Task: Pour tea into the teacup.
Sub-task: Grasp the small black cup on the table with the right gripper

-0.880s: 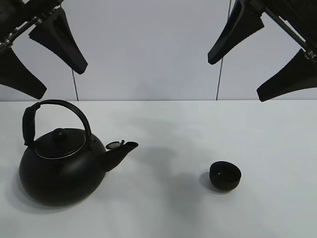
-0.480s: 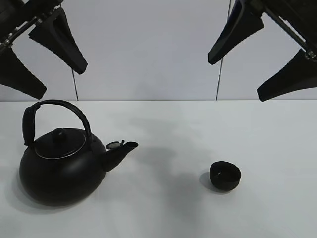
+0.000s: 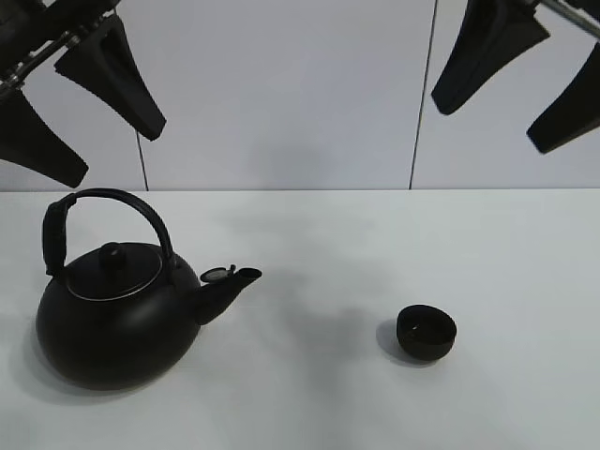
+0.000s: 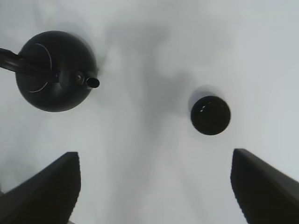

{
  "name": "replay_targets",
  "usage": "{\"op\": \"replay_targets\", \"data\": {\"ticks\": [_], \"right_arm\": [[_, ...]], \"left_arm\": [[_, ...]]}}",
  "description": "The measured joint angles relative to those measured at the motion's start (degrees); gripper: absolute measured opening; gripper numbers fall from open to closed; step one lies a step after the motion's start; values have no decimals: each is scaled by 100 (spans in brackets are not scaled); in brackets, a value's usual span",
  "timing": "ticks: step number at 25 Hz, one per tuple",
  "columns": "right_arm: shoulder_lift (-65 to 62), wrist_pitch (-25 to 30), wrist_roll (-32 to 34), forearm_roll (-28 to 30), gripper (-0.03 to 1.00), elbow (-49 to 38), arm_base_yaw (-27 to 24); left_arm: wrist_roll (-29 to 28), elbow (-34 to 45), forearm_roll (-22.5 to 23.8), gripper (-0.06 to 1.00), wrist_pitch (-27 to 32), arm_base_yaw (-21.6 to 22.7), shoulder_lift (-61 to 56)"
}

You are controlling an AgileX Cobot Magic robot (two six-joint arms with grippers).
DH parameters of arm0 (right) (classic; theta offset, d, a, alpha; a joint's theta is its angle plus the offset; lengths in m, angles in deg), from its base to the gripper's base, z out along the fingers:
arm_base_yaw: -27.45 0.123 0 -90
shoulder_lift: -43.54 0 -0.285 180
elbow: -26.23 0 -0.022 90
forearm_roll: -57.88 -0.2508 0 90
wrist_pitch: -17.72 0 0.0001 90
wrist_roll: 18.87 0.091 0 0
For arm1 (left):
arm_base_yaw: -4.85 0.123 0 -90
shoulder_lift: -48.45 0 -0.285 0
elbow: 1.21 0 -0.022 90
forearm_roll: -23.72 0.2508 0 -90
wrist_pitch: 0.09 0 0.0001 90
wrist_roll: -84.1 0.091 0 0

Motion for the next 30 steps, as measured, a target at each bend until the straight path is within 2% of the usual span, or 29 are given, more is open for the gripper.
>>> {"op": "replay_targets", "data": {"ticks": [4,8,10,15,23,30], "right_arm": [[93,559,89,610,60,630,0],[504,1183,136,799,60,985,0],[744,1292,196,857,60,1052,0],[1226,1047,262,1039,60,1064,187],[1822,510,1143,2522,60,1064,1394],[2388,172,1270,2632,60,1064,1469]], "left_arm": [[0,0,0,57,0,0,0],[0,0,0,57,0,0,0],[0,0,0,57,0,0,0],[0,0,0,57,0,0,0],[0,0,0,57,-7,0,0],[0,0,0,57,-13,0,0]]}}
